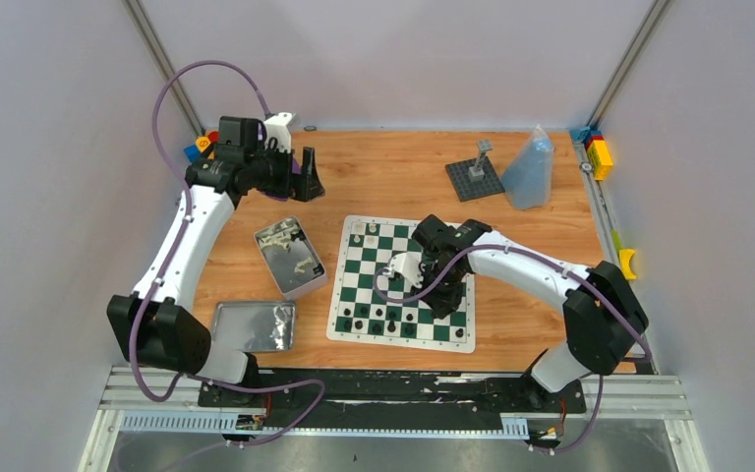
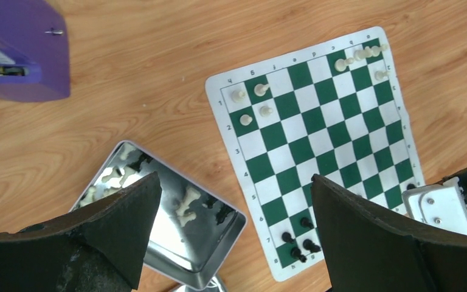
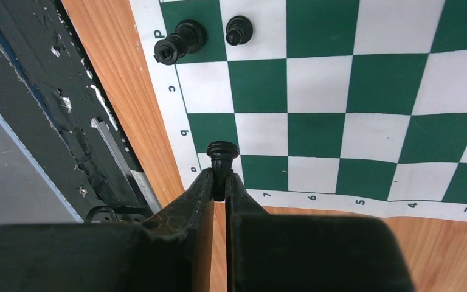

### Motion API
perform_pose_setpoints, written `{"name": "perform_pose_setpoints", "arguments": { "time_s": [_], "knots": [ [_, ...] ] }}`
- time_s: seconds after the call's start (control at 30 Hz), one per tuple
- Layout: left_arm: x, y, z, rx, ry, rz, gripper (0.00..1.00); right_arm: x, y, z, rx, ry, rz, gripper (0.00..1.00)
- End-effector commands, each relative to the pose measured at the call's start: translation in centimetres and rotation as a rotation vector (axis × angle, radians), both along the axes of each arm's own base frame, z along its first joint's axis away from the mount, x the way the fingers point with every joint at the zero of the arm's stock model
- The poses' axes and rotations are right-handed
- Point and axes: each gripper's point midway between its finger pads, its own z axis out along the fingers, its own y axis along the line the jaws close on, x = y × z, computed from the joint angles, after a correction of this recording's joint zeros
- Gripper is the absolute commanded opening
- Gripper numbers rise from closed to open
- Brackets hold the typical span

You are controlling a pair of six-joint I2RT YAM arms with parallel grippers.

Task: Set up the chess pieces on the board
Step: Place the chess piece on the chessboard.

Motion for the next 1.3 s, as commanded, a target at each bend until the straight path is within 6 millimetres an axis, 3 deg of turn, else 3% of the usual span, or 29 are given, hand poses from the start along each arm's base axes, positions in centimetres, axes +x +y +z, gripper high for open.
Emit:
{"name": "perform_pose_setpoints", "arguments": {
  "time_s": [0.0,0.27,0.5,1.27],
  "knots": [
    [-1.0,1.7,1.6,0.093,-0.112,0.006,1.0,0.2,-0.1,0.5,-0.061,-0.019,0.037,0.0],
    [-1.8,2.3,2.6,0.122,-0.158,-0.001,1.0,-1.5,-1.2,-1.2,-0.215,0.016,0.091,0.0],
    [-2.1,2.4,2.9,0.123,-0.178,-0.003,1.0,-2.3,-0.9,-2.0,-0.249,0.043,0.123,0.0],
    [-2.5,2.3,3.1,0.113,-0.197,-0.01,1.0,-2.3,-0.9,-3.2,-0.315,0.028,0.145,0.02]
  ]
}}
